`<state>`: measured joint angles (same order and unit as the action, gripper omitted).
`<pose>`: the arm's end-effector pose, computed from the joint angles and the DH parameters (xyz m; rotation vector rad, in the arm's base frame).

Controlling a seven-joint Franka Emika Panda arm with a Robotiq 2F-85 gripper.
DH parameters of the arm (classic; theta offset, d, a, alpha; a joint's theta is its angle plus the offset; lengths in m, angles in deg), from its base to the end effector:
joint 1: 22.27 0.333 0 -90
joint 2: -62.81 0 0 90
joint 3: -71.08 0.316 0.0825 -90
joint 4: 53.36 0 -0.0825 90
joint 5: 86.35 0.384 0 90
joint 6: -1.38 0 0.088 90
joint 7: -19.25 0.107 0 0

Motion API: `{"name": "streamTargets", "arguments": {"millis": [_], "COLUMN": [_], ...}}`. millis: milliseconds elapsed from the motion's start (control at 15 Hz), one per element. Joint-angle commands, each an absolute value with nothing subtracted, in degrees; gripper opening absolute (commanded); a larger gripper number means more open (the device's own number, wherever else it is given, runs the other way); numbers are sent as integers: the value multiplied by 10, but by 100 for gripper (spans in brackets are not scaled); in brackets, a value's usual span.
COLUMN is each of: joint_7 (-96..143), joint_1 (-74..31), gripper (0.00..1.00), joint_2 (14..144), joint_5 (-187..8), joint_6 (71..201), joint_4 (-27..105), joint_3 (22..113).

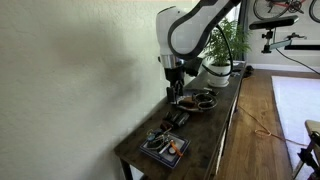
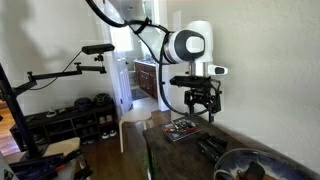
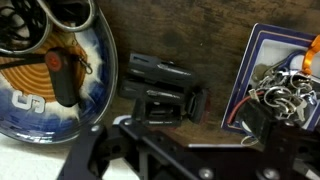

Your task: Put the black gadget on the circle shaped tray and the keys on the square tray

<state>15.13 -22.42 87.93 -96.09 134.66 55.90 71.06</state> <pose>0.6271 -0.0048 0.2660 3.0063 0.2817 -0.0359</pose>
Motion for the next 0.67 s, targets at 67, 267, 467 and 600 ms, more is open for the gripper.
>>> {"name": "streamTargets", "arguments": {"millis": [67,267,467,600], "joint_7": [180,204,218,223], "joint_1": [-213,-207,-204,-203], "gripper": [100,100,100,100], "joint_2": [920,940,957,967], "joint_5": [-964,-970,-972,-973], "joint_6": [1358,1368,1382,1388], "joint_4": [518,504,496,489], "joint_3": [701,694,690,688]}}
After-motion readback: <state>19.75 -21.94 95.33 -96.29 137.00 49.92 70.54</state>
